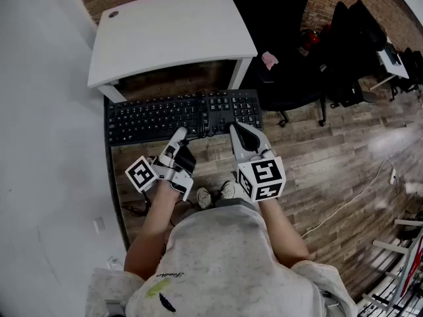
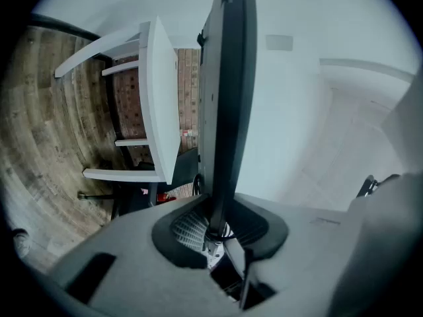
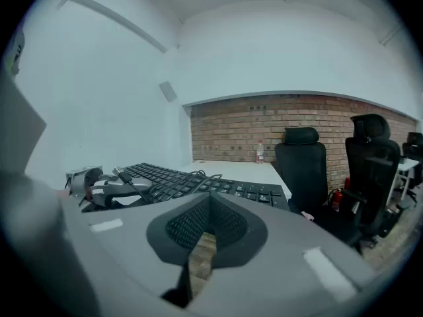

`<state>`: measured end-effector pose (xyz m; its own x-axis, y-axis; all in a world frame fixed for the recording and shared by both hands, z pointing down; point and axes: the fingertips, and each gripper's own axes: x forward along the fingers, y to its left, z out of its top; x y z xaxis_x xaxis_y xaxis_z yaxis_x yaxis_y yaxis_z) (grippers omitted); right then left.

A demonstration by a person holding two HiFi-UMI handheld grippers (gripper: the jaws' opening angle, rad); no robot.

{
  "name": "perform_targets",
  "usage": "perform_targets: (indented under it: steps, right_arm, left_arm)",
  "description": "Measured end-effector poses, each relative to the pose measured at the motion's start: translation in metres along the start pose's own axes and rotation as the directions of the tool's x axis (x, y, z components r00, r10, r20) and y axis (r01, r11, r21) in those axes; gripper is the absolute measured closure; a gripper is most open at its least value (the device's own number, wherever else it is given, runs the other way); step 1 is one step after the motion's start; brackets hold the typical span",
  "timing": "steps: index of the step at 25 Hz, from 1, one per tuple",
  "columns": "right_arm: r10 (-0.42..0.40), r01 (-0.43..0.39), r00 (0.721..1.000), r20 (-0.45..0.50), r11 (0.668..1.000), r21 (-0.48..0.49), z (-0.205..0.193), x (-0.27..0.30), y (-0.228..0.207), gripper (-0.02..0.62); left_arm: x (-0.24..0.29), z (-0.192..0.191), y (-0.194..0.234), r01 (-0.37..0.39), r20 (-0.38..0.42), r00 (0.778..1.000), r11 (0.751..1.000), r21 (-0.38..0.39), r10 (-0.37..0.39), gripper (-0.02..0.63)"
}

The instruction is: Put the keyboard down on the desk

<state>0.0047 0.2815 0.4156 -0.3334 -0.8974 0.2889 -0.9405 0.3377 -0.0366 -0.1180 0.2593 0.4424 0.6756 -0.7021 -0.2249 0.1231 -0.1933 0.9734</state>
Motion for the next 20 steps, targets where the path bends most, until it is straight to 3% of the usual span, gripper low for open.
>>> perform_targets:
  steps: [20]
  right_arm:
    - [-0.033,0.033,0.999,0.028,0.999,0.0,0.0011,-0.0012,0.004,0.584]
  left_arm:
    - [-0.0026,0.0001,0.0002,0.025,-0.008,1.0,1.0,-0.014,-0.025,0.531]
